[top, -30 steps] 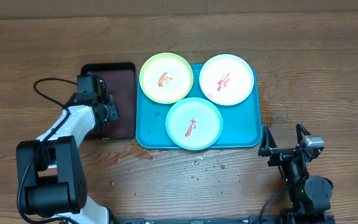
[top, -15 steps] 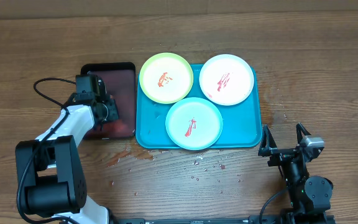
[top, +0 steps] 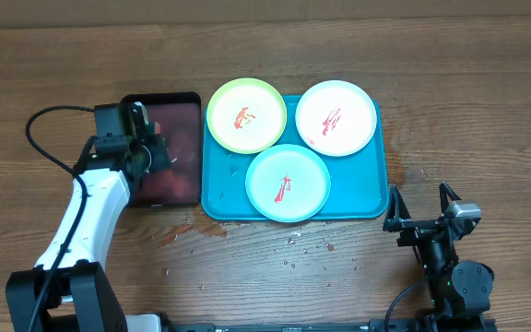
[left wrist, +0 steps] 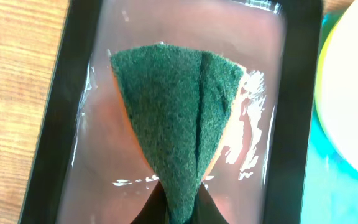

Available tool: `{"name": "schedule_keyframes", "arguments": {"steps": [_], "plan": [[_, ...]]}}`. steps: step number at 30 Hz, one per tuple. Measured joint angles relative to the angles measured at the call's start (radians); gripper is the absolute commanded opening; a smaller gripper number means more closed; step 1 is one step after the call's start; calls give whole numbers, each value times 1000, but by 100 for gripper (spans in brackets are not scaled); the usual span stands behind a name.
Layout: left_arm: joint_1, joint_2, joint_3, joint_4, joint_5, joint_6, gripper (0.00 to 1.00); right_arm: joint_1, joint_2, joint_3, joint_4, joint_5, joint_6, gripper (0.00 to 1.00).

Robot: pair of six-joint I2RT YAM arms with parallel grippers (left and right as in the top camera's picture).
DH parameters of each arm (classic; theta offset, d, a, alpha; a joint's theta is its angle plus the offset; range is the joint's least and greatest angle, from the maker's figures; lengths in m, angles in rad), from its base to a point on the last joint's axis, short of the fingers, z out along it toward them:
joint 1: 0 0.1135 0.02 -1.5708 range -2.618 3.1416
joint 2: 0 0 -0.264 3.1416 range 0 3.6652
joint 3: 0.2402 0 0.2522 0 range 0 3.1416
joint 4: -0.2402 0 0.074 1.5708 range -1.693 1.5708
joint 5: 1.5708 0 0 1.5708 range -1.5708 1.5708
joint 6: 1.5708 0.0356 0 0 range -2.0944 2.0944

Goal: Clean dirty plates on tray and stack at the side
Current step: 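Lower the left gripper and grasp the green sponge, then lift the sponge with the left gripper above the black tray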

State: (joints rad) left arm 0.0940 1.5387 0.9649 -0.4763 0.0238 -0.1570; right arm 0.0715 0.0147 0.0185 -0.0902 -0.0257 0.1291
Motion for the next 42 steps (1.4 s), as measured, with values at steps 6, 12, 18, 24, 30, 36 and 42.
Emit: {"name": "schedule_keyframes", "arguments": {"steps": [6,12,18,24,30,36,42], "plan": [[-1,0,1,-56,-18,-5,4,0,0,0,0,0,0,100],[-1,0,1,-85,-16,-18,4,0,0,0,0,0,0,100],[-1,0,1,-98,8,-23,5,0,0,0,0,0,1,100],[-1,0,1,-104,11,-46,4,0,0,0,0,0,0,100],[-1,0,1,-103,31,-108,4,0,0,0,0,0,1,100],[-1,0,1,-81,80,-133,4,0,0,0,1,0,0,100],[-1,0,1,-69,155,-145,4,0,0,0,0,0,0,100]]}}
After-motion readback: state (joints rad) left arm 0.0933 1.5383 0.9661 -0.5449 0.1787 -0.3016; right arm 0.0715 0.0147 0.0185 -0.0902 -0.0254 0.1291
